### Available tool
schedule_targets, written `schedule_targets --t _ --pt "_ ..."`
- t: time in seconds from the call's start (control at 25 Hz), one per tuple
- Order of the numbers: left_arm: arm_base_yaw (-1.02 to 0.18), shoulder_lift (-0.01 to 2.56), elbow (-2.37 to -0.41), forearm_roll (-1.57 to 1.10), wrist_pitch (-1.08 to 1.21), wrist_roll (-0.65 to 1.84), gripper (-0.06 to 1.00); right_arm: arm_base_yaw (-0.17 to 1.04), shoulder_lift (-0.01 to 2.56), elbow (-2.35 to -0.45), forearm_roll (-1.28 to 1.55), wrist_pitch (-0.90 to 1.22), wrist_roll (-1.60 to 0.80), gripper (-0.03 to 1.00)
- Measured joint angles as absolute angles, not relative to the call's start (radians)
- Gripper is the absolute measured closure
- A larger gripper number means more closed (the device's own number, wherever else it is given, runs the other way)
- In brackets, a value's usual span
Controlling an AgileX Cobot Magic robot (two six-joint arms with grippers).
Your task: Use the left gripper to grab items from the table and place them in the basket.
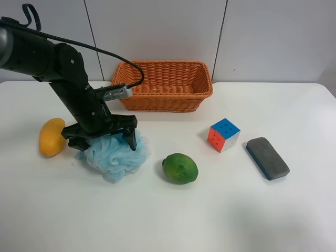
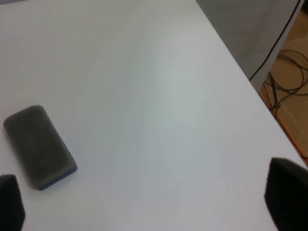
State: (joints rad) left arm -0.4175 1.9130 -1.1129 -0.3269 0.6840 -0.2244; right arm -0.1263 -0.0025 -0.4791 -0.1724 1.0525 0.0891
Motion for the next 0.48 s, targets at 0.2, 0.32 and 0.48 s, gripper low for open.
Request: schedule_targets --t 0.2,0.32,0.48 --pt "-0.418 1.916 -1.114 -0.355 0.671 -0.208 0.49 -0.126 -0.002 -0.479 -0.172 1.053 0.089 -0.02" --pt "-0.418 1.916 -1.115 -0.36 0.671 -0.204 0.54 -0.126 -0.002 -0.479 -0.172 1.053 0.089 -0.02" --pt "-0.418 1.916 -1.115 -0.36 0.671 -0.204 0.54 -0.126 -0.002 -0.479 -0.172 1.053 0.089 -0.02"
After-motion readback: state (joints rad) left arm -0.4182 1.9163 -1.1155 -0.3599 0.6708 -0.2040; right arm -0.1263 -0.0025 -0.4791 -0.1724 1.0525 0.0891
